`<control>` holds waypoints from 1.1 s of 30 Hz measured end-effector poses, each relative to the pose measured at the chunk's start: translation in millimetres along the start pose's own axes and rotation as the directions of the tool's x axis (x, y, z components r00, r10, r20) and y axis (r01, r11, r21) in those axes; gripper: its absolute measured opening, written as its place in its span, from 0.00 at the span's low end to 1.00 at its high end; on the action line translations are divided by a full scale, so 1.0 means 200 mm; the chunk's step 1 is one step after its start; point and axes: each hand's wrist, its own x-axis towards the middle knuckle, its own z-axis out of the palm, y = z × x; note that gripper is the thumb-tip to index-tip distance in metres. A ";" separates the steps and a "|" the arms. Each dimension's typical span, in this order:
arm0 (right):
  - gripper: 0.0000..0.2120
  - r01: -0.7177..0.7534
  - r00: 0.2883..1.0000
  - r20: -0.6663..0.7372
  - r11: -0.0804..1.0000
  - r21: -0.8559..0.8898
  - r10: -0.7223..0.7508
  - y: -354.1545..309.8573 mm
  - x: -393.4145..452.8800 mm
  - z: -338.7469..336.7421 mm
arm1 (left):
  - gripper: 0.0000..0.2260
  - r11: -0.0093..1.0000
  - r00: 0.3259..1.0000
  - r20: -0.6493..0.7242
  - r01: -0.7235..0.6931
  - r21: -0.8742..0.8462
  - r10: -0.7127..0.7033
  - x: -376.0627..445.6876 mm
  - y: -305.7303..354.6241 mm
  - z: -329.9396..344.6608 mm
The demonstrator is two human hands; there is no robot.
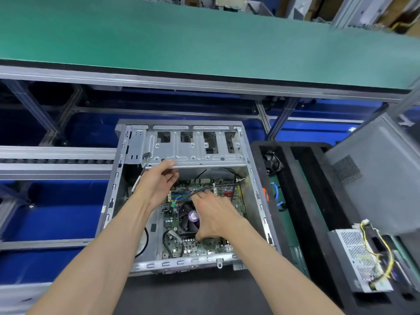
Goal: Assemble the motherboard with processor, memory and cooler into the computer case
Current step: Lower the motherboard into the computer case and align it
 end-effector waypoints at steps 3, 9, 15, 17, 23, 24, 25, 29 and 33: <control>0.41 -0.007 0.999 0.034 1.000 0.025 0.006 0.01 0.02 0.01 | 0.04 1.000 1.000 -0.010 0.013 0.009 -0.013 0.03 -0.01 -0.01; 0.40 0.011 0.998 0.053 0.996 0.091 -0.016 0.03 0.04 0.02 | 0.03 0.997 0.999 -0.032 -0.011 0.071 0.013 0.04 -0.03 -0.02; 0.41 0.039 0.998 0.052 0.994 0.106 -0.045 0.03 0.04 0.02 | 0.03 0.998 0.999 -0.043 -0.008 0.055 0.011 0.05 -0.03 -0.02; 0.40 0.047 0.997 0.048 0.993 0.110 -0.052 0.03 0.04 0.02 | 0.03 0.999 0.999 -0.048 -0.008 0.047 0.011 0.04 -0.03 -0.02; 0.40 0.061 0.997 0.038 0.993 0.101 -0.065 0.01 0.04 0.02 | 0.03 0.999 0.999 -0.049 -0.002 0.034 0.004 0.04 -0.04 -0.02; 0.40 0.058 0.997 0.038 0.993 0.103 -0.062 0.01 0.04 0.02 | 0.03 0.999 0.999 -0.049 -0.002 0.037 0.004 0.05 -0.04 -0.02; 0.40 0.050 0.998 0.042 0.993 0.106 -0.055 0.01 0.04 0.02 | 0.03 0.999 0.999 -0.050 -0.004 0.040 0.006 0.05 -0.04 -0.02; 0.44 -0.004 0.995 0.099 0.989 0.145 -0.011 0.02 0.04 0.02 | 0.03 0.988 0.996 -0.080 -0.025 0.152 0.038 0.06 -0.05 -0.02; 0.55 -0.128 0.980 0.183 0.956 0.266 0.081 0.03 -0.02 0.00 | 0.37 0.867 0.995 -0.052 -0.050 0.496 0.087 0.03 -0.07 -0.02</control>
